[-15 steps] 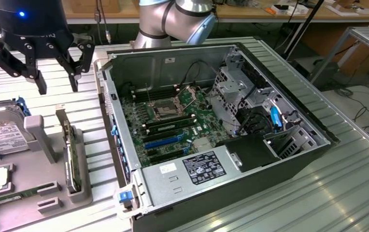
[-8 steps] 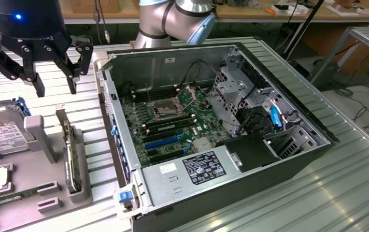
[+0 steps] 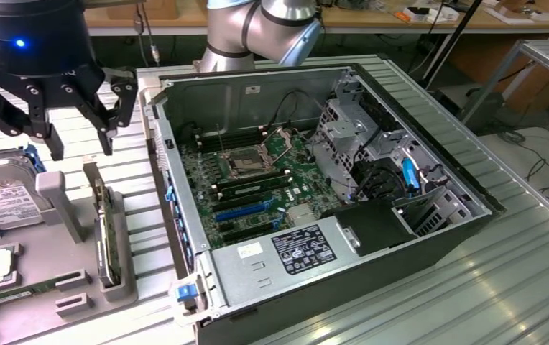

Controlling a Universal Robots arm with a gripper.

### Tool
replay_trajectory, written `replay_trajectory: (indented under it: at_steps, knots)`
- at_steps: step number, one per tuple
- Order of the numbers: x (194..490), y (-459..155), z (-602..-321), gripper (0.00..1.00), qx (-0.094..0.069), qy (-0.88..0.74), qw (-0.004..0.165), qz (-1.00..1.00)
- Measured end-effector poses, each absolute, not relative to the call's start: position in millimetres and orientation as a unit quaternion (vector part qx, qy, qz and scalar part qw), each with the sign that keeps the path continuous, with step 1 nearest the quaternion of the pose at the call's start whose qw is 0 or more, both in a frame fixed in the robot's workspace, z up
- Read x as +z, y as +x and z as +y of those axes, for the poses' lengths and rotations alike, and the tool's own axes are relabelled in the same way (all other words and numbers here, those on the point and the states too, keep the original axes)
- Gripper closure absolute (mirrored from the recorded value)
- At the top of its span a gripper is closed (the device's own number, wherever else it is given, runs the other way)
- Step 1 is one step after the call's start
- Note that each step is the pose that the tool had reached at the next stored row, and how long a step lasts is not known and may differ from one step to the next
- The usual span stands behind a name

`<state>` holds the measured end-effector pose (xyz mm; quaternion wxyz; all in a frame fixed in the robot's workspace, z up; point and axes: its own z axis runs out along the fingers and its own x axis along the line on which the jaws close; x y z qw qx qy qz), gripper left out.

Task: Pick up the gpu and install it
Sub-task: 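Pick up the gpu and move the gpu toward the slot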

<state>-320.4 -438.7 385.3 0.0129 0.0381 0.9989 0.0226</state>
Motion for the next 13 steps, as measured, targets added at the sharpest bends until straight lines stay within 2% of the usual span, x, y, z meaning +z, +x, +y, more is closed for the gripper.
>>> replay_trajectory:
  at_steps: [13]
  knots:
    - [384, -323, -465, 0.46, 0.023, 0.038, 0.013, 0.999]
